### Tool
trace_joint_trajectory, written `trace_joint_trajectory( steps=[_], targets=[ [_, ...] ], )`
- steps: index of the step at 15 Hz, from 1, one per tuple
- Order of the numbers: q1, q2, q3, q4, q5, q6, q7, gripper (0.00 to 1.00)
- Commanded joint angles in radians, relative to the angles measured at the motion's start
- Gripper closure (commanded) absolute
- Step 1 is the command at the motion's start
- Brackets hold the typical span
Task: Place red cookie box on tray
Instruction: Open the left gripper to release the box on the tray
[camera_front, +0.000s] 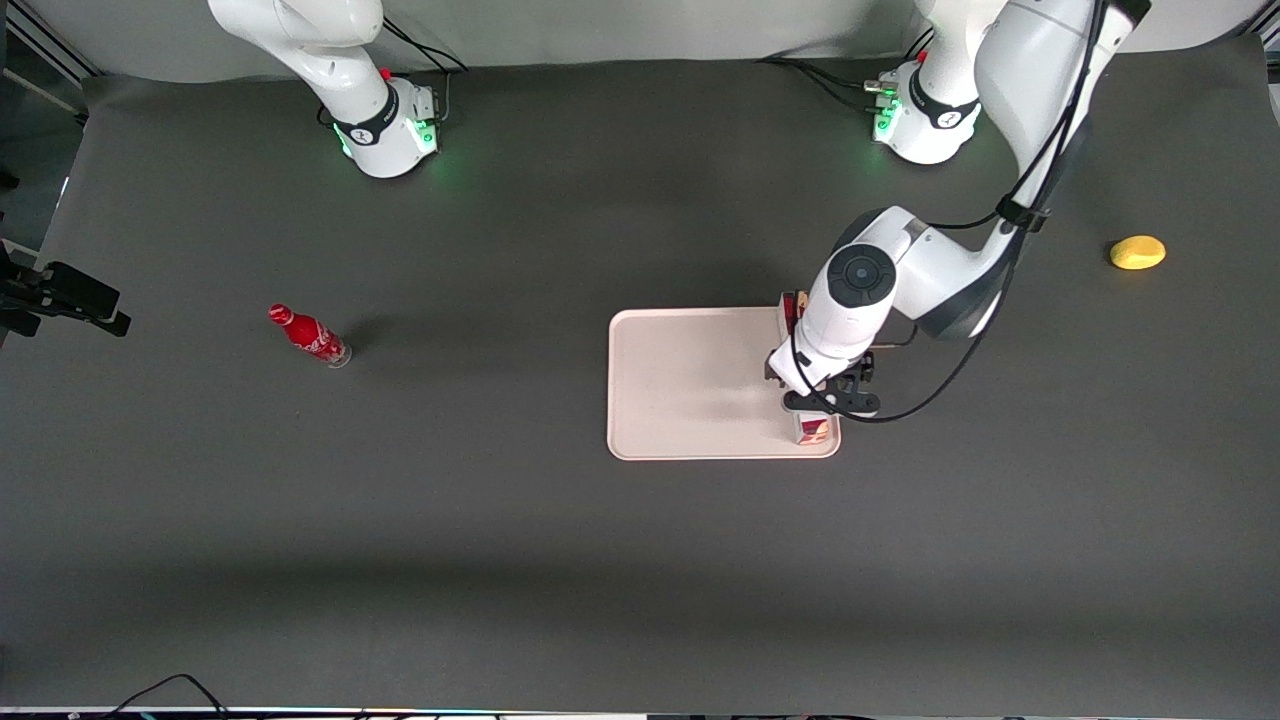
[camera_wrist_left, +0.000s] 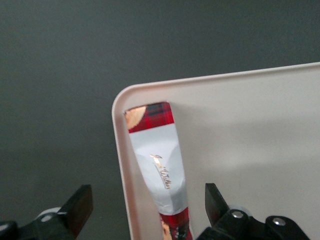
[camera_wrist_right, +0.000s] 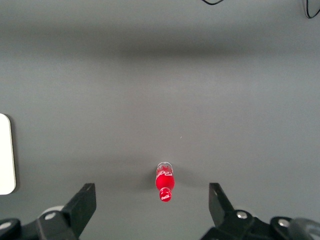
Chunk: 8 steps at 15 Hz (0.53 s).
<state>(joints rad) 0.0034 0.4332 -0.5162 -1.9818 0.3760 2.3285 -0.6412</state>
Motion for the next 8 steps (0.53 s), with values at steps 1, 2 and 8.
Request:
trace_joint_trajectory(
  steps=[1, 2, 8],
  targets=[
    [0.007, -0.108, 0.001, 0.118, -0.025, -0.211, 0.156, 0.0],
    [0.009, -0.135, 0.004, 0.165, -0.063, -0.288, 0.179, 0.0],
    [0.021, -0.266, 0.151, 0.428, -0.253, -0.679, 0.437, 0.0]
  ],
)
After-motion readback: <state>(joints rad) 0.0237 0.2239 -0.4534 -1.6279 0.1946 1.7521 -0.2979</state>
